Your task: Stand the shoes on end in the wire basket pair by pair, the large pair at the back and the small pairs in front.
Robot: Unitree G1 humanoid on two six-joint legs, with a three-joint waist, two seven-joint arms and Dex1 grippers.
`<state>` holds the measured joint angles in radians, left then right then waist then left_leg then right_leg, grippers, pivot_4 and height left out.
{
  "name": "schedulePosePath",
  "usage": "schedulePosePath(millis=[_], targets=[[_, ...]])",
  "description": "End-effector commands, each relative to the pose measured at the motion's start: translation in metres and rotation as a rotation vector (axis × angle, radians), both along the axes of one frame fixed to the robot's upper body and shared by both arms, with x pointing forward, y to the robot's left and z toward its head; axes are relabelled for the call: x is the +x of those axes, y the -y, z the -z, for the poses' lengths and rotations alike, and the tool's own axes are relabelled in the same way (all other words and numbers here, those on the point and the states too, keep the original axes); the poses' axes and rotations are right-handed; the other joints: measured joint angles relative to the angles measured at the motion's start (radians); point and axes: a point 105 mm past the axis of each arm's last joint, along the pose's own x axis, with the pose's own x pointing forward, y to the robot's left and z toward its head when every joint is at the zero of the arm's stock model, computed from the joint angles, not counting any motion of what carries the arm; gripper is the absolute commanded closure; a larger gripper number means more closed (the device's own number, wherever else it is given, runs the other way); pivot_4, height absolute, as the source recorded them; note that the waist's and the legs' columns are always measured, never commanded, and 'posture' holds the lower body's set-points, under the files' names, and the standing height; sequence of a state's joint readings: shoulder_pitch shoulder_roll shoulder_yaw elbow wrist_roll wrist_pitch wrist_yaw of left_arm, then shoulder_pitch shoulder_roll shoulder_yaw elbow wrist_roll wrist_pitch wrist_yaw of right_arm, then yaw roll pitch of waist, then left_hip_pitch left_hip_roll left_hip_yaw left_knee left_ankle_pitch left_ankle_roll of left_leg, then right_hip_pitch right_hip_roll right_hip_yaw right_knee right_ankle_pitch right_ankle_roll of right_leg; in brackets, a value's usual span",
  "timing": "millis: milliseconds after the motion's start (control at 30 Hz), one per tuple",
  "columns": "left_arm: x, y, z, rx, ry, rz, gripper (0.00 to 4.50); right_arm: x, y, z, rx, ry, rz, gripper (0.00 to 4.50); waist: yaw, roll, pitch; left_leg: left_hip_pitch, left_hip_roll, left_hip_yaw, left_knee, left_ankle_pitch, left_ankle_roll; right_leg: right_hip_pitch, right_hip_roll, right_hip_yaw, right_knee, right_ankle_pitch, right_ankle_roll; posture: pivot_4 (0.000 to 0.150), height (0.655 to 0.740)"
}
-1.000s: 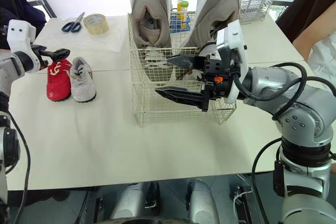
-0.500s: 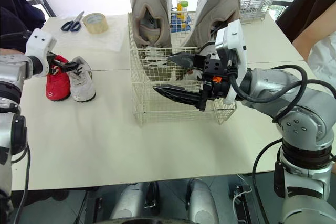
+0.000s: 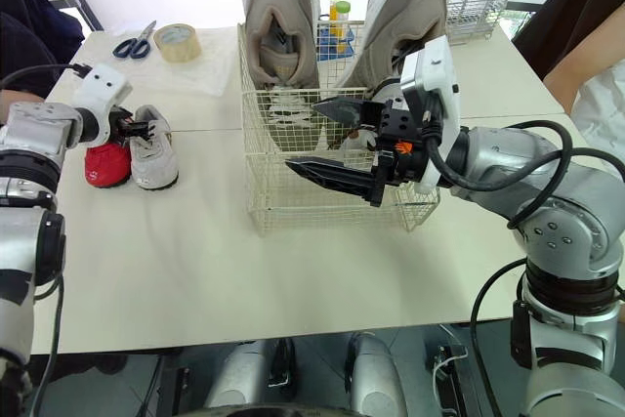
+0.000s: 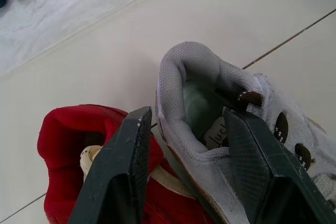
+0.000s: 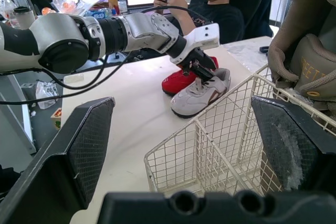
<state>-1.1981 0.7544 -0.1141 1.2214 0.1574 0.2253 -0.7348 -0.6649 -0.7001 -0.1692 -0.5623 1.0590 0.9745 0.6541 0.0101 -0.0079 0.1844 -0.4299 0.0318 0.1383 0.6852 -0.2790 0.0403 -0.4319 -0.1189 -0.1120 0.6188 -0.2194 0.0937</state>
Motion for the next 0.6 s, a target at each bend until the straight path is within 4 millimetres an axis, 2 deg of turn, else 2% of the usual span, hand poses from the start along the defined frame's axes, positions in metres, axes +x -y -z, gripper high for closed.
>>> schedulePosePath(millis=[33, 267, 367, 467, 567, 600], targets=[[0.002, 0.001, -0.007, 0.023, 0.012, -0.001, 2.26, -0.006, 0.001, -0.006, 0.002, 0.047, 0.001, 0.00, 0.000, 0.000, 0.000, 0.000, 0.000, 0.000, 0.000, 0.000, 0.000, 0.000, 0.000, 0.000, 0.000, 0.000, 0.000, 0.150, 0.7400], [-0.001, -0.005, 0.015, 0.004, -0.036, -0.061, 2.26, -0.006, 0.002, -0.005, -0.005, 0.052, 0.009, 0.00, 0.000, 0.000, 0.000, 0.000, 0.000, 0.000, 0.000, 0.000, 0.000, 0.000, 0.000, 0.000, 0.000, 0.000, 0.000, 0.150, 0.7400], [-0.005, -0.010, 0.031, -0.020, -0.068, -0.098, 2.26, -0.006, 0.002, -0.005, -0.009, 0.056, 0.014, 0.00, 0.000, 0.000, 0.000, 0.000, 0.000, 0.000, 0.000, 0.000, 0.000, 0.000, 0.000, 0.000, 0.001, 0.000, 0.000, 0.150, 0.7400], [-0.006, -0.007, 0.038, -0.092, -0.073, -0.114, 2.26, -0.006, 0.003, -0.005, -0.012, 0.060, 0.021, 0.00, -0.001, 0.000, -0.001, 0.000, 0.000, 0.000, 0.000, 0.000, 0.000, 0.000, 0.000, 0.000, 0.001, 0.000, 0.000, 0.150, 0.7400], [-0.005, -0.005, 0.039, -0.117, -0.070, -0.120, 3.20, -0.006, 0.004, -0.005, -0.014, 0.063, 0.025, 0.00, 0.000, 0.000, -0.001, 0.001, 0.000, 0.000, 0.001, 0.000, 0.000, 0.000, 0.000, 0.000, 0.002, 0.000, 0.000, 0.150, 0.7400], [-0.005, -0.005, 0.040, -0.121, -0.070, -0.120, 3.69, -0.006, 0.004, -0.005, -0.014, 0.063, 0.025, 0.00, 0.000, 0.000, -0.001, 0.001, 0.000, 0.000, 0.001, 0.000, 0.000, 0.000, 0.000, 0.000, 0.002, 0.000, 0.000, 0.150, 0.7400]])
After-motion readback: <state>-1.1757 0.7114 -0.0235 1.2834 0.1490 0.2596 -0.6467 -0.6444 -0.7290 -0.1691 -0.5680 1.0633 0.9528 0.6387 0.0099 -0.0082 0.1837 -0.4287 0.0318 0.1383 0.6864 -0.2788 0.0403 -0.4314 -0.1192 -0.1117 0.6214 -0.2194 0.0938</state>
